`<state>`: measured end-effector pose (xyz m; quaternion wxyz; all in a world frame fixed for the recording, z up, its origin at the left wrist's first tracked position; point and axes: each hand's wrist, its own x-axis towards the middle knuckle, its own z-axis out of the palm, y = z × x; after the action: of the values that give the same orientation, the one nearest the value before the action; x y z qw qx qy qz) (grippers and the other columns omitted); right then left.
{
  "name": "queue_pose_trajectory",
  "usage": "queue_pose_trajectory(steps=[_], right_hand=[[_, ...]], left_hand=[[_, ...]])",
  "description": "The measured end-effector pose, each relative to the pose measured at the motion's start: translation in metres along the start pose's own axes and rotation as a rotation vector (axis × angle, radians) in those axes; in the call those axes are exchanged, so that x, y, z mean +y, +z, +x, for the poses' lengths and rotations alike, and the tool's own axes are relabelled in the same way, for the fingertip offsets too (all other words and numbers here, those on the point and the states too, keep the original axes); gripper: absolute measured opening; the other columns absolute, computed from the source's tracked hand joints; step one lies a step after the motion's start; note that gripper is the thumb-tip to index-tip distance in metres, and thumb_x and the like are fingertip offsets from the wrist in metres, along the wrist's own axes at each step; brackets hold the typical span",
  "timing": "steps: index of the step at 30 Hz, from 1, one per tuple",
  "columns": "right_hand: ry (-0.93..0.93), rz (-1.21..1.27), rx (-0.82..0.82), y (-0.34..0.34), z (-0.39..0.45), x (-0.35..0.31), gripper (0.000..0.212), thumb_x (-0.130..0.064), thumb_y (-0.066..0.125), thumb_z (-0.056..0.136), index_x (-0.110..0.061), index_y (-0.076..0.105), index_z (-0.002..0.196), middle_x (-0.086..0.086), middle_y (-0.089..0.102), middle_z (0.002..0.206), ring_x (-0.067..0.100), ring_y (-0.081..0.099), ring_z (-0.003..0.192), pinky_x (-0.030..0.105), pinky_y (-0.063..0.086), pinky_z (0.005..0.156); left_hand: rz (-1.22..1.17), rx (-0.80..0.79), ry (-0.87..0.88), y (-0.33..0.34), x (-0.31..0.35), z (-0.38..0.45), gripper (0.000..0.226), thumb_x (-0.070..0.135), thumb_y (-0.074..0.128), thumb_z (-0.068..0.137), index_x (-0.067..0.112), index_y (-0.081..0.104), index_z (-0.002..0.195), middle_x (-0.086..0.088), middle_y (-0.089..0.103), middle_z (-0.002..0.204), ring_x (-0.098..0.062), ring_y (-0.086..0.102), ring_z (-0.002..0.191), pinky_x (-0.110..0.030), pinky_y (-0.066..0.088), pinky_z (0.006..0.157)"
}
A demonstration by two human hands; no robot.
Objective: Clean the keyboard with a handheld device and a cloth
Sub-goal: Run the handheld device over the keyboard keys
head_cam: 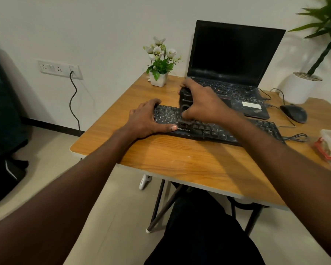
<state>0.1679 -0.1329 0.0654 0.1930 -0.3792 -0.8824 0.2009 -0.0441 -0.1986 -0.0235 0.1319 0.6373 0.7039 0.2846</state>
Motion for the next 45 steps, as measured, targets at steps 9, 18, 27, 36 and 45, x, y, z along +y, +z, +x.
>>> queue_pose_trajectory(steps=[9,18,27,36,45], right_hand=[[-0.072,-0.166,-0.315,-0.031,0.000,0.000,0.083,-0.009,0.082,0.079,-0.032,0.037,0.145,0.003,0.054,0.124,0.019,0.057,0.107,0.033,0.055,0.080],[-0.011,-0.118,-0.364,-0.046,-0.009,0.015,0.081,-0.005,0.079,0.081,-0.034,0.038,0.144,0.002,0.052,0.122,0.018,0.058,0.105,0.027,0.051,0.072],[0.160,-0.086,-0.027,-0.038,-0.029,0.034,0.076,-0.012,0.085,0.077,-0.025,0.043,0.139,0.004,0.054,0.116,0.024,0.059,0.106,0.030,0.051,0.075],[0.112,0.093,0.037,-0.036,-0.030,0.015,0.071,-0.011,0.084,0.076,-0.024,0.046,0.135,0.003,0.055,0.122,0.021,0.058,0.107,0.030,0.055,0.074],[0.148,0.191,-0.123,-0.041,-0.040,0.039,0.069,-0.003,0.084,0.074,-0.030,0.048,0.127,0.002,0.057,0.116,0.017,0.063,0.101,0.025,0.053,0.066]], left_hand=[[-0.009,0.001,-0.002,0.000,0.001,0.000,0.124,0.094,0.074,0.061,0.030,0.034,0.160,-0.004,0.047,0.159,-0.024,0.040,0.147,-0.053,0.024,0.120],[0.000,-0.021,-0.021,-0.003,0.003,-0.002,0.133,0.102,0.063,0.050,0.032,0.033,0.159,-0.004,0.046,0.160,-0.024,0.040,0.147,-0.054,0.024,0.120],[0.001,-0.003,-0.007,-0.004,0.008,-0.006,0.118,0.086,0.076,0.064,0.029,0.036,0.159,-0.005,0.047,0.159,-0.026,0.042,0.145,-0.054,0.023,0.121],[0.175,0.127,0.279,0.006,0.045,-0.015,0.068,0.056,0.055,0.106,0.022,0.036,0.161,-0.007,0.054,0.156,-0.024,0.050,0.141,-0.054,0.030,0.124],[0.361,0.150,0.227,0.046,0.060,-0.008,0.048,0.030,0.036,0.111,0.021,0.047,0.157,-0.002,0.052,0.160,-0.019,0.040,0.152,-0.057,0.017,0.129]])
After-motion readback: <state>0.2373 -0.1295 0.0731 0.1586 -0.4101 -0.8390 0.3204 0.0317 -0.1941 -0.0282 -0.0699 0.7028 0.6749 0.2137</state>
